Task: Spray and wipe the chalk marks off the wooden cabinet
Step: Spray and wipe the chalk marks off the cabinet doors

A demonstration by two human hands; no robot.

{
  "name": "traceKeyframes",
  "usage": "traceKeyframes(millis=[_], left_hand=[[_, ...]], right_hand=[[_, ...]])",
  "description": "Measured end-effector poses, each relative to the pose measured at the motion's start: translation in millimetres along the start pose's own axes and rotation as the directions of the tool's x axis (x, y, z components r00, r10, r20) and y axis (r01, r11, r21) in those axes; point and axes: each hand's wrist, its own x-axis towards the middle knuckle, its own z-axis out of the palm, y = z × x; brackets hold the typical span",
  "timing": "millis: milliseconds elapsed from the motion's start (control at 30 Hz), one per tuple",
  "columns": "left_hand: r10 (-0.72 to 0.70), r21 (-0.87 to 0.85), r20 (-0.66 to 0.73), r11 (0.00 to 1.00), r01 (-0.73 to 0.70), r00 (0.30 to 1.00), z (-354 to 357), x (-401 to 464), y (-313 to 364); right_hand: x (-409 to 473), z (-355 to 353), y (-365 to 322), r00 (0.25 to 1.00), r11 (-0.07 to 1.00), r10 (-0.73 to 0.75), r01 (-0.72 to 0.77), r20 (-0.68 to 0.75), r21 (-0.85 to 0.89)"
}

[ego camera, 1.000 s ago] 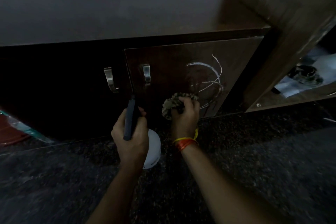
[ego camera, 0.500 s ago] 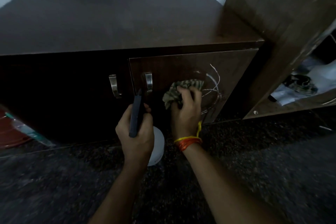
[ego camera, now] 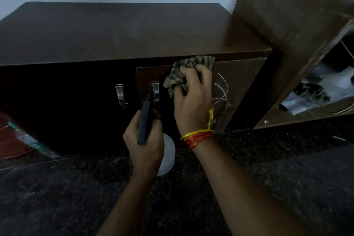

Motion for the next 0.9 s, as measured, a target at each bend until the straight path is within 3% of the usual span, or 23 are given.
traceKeyframes(millis=[133, 300, 500, 733, 900], left_hand=[[-0.001, -0.02, -0.002, 1.0, 0.001, 1.0, 0.8, 1.4, 3.1], [-0.006, -0.042, -0.031, 0.999, 0.004, 1.0, 8.5, 5.9, 14.0], [-0.02, -0.075, -0.011, 0.997, 0.019, 1.0, 25.5, -2.2, 25.0], [-0.04, -0.069, -0.002, 0.997, 0.04, 0.999, 31.6, -14.8, 28.8], [-0.003, 0.001, -0.017, 1.0, 0.003, 1.0, 28.6, -15.1, 32.4]], right_hand=[[-3.1, -5.0, 12.2, 0.999, 1.0, -0.01, 0.011, 0.037, -0.026], [15.6, -20.3, 14.3, 0.998, 0.999, -0.006, 0.003, -0.066, -0.043], [16.2, -27.9, 23.0, 0.994, 0.985, -0.098, 0.104, 0.045, -0.135], [-14.7, -25.8, 56.5, 0.963, 0.98, -0.04, 0.089, 0.267, -0.175], [9.7, -35.1, 35.7, 0.978, 0.986, -0.082, 0.107, 0.19, -0.125]])
